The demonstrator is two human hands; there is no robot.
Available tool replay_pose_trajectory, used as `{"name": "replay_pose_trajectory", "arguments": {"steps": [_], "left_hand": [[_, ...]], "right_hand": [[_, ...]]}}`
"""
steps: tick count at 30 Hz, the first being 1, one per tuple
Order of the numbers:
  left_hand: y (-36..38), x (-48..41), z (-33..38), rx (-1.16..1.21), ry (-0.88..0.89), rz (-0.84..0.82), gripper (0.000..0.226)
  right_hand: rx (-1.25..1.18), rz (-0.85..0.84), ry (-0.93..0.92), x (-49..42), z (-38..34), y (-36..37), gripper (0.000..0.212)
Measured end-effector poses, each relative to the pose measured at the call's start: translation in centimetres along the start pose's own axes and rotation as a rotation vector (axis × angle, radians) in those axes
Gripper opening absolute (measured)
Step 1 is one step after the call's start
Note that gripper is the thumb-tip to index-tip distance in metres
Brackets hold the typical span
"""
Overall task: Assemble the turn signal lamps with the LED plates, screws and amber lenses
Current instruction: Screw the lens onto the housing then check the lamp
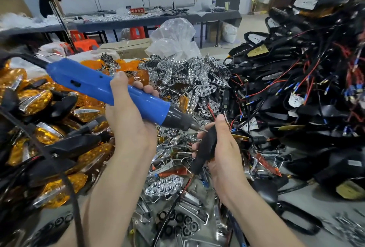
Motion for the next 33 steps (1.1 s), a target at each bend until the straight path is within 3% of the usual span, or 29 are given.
{"name": "replay_pose_trajectory", "arguments": {"steps": [6, 28, 33], "left_hand": [[-1.5, -0.2, -0.4, -0.041, -0.02, 0.053, 0.014], [-1.3, 0.5, 0.0, -0.098, 0.027, -0.042, 0.017], [-1.1, 0.6, 0.4, -0.152, 0.05, -0.033, 0.017]], "right_hand": [[0.019, 0.002, -0.016, 0.2, 0.0, 0.0, 0.037], [0.089, -0.038, -0.081, 0.3, 0.0, -0.1, 0.035], [0.126, -0.023, -0.119, 0.6, -0.1, -0.2, 0.05]]}}
Point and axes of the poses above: each hand's wrist, its own x-axis away from the middle knuckle, its own y-axis out of the palm, z = x × y, the point moved 4 cm from there along -x, towards the middle knuckle, and after that the axes turned 1 degree about z, right-handed, at the moved point
